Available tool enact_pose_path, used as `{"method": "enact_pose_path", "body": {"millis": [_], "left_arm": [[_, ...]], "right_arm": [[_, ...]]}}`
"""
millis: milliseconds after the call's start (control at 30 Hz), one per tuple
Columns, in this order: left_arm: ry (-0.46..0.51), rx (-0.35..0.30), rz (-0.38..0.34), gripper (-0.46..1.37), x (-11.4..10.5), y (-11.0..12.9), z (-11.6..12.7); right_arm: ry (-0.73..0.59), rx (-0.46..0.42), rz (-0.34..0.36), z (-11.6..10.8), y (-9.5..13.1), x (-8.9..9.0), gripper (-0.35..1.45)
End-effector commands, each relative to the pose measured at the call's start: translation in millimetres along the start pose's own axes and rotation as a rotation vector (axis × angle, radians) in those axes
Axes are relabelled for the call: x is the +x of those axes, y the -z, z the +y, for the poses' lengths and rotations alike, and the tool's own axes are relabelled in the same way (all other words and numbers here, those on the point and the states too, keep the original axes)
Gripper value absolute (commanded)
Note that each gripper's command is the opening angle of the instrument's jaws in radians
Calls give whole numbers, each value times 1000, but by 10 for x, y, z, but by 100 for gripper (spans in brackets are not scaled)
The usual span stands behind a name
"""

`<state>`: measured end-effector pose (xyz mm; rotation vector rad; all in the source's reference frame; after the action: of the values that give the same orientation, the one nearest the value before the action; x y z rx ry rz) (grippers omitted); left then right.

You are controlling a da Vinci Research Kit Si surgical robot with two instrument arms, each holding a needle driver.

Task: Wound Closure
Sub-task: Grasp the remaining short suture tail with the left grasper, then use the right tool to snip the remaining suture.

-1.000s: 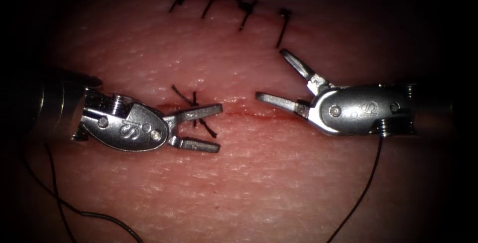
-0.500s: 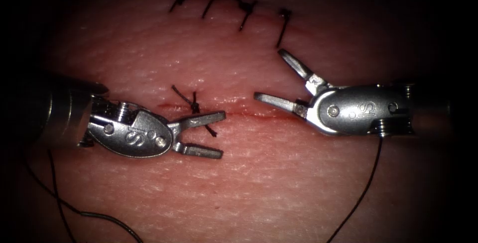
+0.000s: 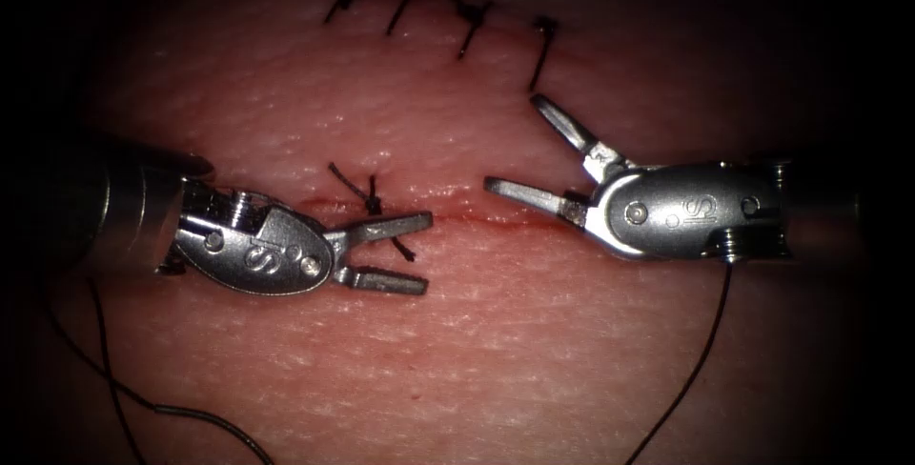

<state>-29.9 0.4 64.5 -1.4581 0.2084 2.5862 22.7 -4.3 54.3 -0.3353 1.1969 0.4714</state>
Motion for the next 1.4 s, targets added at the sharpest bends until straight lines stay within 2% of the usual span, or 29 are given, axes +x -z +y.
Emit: {"method": "enact_pose_path", "body": {"millis": [33,233,400,533,667,800,1033,1400], "left_arm": [[-8,-8,2,-35,0,1,-1],[-75,-52,22,-35,-1,7,-6],[-97,-62,28,-35,-7,12,-9],[-107,-68,31,-35,-11,17,-10],[-116,-73,34,-35,-14,20,-10],[-129,-76,36,-35,-16,23,-10],[-135,-80,38,-35,-16,25,-12],[-158,-105,56,-35,-14,25,-11]], "right_arm": [[0,0,0,0,0,0,65],[1,17,15,-1,-1,0,65],[38,115,72,-10,-11,-2,68],[95,203,97,-29,-27,-7,73],[142,289,124,-57,-47,-15,78],[152,330,149,-72,-57,-19,78],[178,371,195,-81,-62,-18,78],[249,333,205,-87,-70,-19,83]]}}
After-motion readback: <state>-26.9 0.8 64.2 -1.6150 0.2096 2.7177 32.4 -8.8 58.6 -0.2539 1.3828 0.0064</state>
